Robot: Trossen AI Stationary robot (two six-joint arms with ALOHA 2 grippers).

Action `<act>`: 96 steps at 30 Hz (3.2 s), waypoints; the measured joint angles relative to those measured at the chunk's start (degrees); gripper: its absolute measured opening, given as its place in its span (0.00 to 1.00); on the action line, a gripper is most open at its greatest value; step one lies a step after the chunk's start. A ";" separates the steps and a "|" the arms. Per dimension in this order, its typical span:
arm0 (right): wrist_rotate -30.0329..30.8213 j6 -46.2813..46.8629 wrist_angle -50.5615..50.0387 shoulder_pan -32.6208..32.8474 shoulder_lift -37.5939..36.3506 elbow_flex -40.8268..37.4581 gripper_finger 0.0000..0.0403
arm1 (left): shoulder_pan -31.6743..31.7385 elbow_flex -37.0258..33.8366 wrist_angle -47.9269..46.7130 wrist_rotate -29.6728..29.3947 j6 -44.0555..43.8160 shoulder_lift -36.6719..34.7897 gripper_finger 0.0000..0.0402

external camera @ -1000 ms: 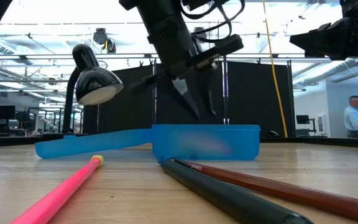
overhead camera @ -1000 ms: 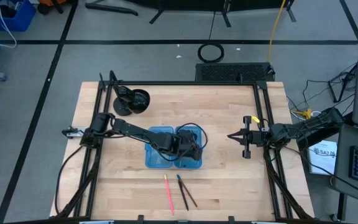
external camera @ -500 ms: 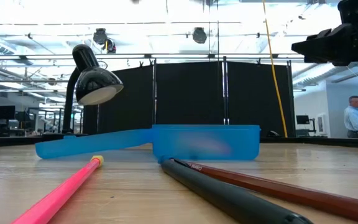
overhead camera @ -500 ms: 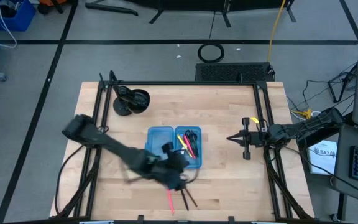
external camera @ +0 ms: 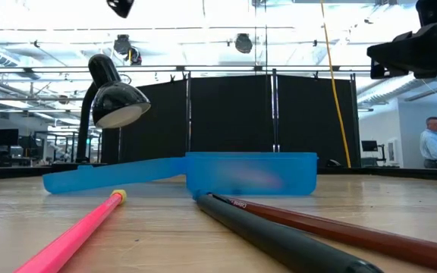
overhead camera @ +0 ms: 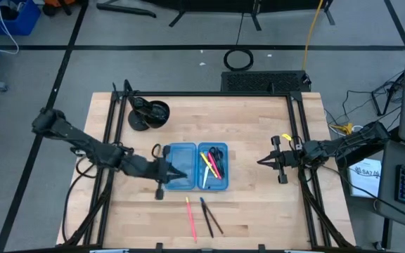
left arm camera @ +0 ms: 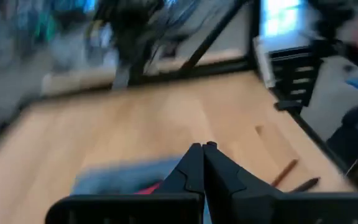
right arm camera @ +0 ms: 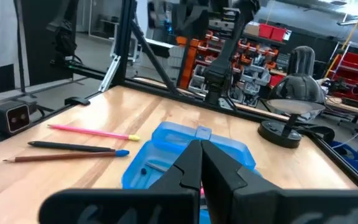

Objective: Pick & place school supplies into a supply box
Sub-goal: Put the brown pencil into the blue supply box

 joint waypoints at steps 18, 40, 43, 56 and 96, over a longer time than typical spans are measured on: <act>0.25 2.88 0.01 0.00 0.07 0.00 0.00 | 3.40 -29.52 25.27 2.57 8.99 -12.65 0.00; 15.26 17.81 5.52 5.37 26.22 15.34 0.00 | 6.28 -42.30 31.87 -5.27 1.15 -27.42 0.02; 24.86 17.78 -1.70 7.96 36.50 26.43 0.00 | 6.27 -42.30 31.79 -5.54 1.28 -27.40 0.02; 25.49 41.94 -39.38 8.94 78.10 74.83 0.00 | 6.27 -42.30 30.51 -5.60 3.81 -27.40 0.02; 0.02 77.63 -48.85 5.84 104.49 90.72 0.34 | 6.27 -42.30 23.03 -7.20 6.55 -27.40 0.02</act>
